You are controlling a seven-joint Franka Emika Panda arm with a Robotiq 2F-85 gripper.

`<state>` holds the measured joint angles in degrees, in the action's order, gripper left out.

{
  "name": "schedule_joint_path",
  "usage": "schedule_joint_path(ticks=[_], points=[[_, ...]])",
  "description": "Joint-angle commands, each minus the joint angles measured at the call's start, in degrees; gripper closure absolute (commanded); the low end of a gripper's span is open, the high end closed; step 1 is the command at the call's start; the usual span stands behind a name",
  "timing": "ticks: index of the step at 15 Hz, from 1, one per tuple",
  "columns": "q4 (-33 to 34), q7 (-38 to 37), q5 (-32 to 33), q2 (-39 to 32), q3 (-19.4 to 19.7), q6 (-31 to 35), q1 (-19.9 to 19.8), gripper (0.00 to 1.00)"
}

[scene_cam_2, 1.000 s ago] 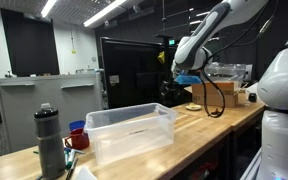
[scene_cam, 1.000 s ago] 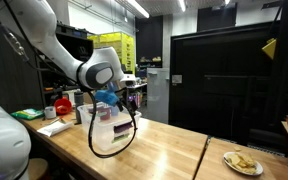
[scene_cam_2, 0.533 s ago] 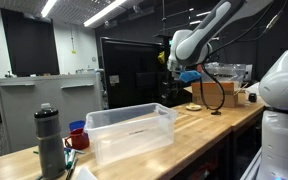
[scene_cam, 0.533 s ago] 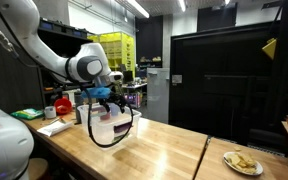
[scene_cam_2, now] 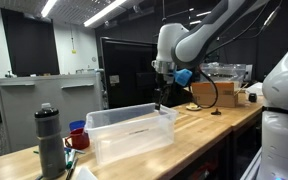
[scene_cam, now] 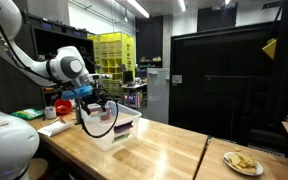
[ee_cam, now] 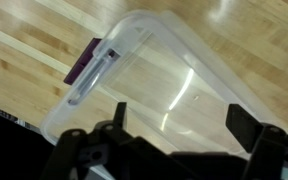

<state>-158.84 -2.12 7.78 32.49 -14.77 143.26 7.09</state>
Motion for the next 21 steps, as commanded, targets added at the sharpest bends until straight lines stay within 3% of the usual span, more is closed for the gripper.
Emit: schedule_joint_path(ticks=[1,4,8,9,11,21], points=[[0.2,-3.0,2.5,-0.9,-4.5,-1.7,2.9,0.00],[2.1,-2.9,1.2,-4.6,-7.0,-3.2,6.9,0.00],[5.7,1.5,-3.5,-10.4,-6.4,-5.5,14.5,0.00],[2.7,-1.0,-1.5,-7.1,-6.5,-3.4,12.8,0.00],[4.1,-0.5,-2.6,-9.2,-6.7,-4.1,14.4,0.00],[5.0,0.4,-2.6,-10.5,-6.3,-4.3,14.4,0.00]])
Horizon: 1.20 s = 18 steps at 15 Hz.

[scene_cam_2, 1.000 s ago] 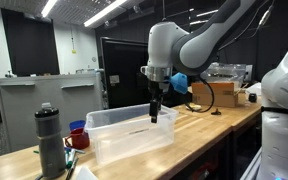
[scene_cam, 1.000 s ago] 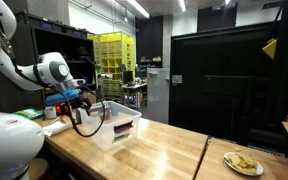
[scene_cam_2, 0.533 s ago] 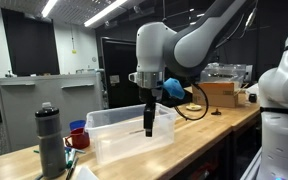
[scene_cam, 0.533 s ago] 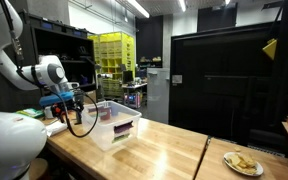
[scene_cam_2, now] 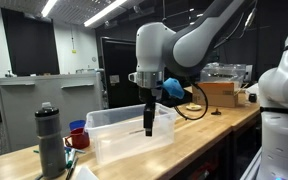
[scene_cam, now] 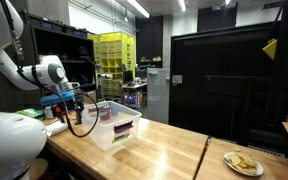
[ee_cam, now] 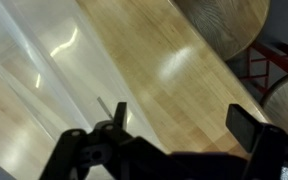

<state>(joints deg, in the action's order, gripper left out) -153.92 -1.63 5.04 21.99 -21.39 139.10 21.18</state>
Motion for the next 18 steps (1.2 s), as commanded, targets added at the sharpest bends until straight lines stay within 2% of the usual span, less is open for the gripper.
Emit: schedule_joint_path(ticks=[1,4,11,15,18], points=[[0.1,-0.1,0.1,0.0,0.3,-0.1,0.3,0.00],[0.1,-0.1,0.1,0.0,0.3,-0.1,0.3,0.00],[0.4,-2.8,4.3,3.3,-4.6,-0.1,2.0,0.00],[1.7,-6.3,7.3,5.6,-9.2,-1.6,3.8,0.00],[6.2,-10.7,6.5,4.8,-13.6,-6.3,5.5,0.00]])
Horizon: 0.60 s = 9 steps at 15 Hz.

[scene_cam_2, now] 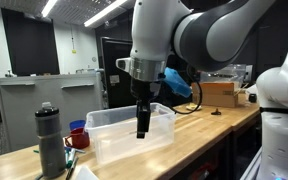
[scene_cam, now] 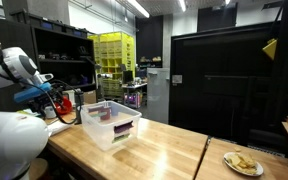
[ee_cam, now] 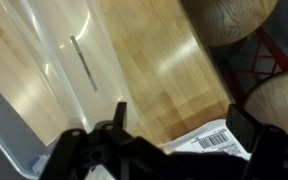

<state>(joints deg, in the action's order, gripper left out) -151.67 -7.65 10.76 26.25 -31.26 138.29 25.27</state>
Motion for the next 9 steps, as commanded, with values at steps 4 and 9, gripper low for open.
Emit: schedule_joint_path(ticks=[4,9], points=[[13.6,-8.1,0.4,-1.6,-9.0,-16.1,1.4,0.00],[16.2,-7.5,-0.1,-0.9,-10.1,-20.8,1.2,0.00]])
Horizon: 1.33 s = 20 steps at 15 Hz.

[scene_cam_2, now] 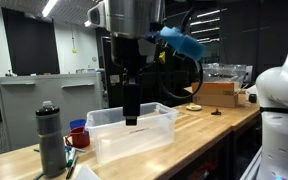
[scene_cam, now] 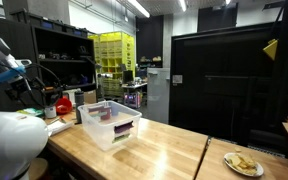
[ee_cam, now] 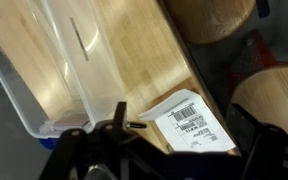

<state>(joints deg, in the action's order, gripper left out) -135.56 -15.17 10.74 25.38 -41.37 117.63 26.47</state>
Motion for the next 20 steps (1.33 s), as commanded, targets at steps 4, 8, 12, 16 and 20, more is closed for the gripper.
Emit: schedule_joint_path(ticks=[4,8,12,16,20], points=[[0.6,0.0,0.0,-1.1,0.0,-0.5,-0.6,0.00],[0.6,0.0,0.0,-1.2,0.0,-0.5,-0.6,0.00],[0.6,0.0,0.0,-1.2,-0.1,-0.5,-0.6,0.00],[0.6,0.0,0.0,-1.2,-0.1,-0.5,-0.6,0.00],[1.4,-0.6,0.1,-1.6,-0.2,-0.9,-1.0,0.00]])
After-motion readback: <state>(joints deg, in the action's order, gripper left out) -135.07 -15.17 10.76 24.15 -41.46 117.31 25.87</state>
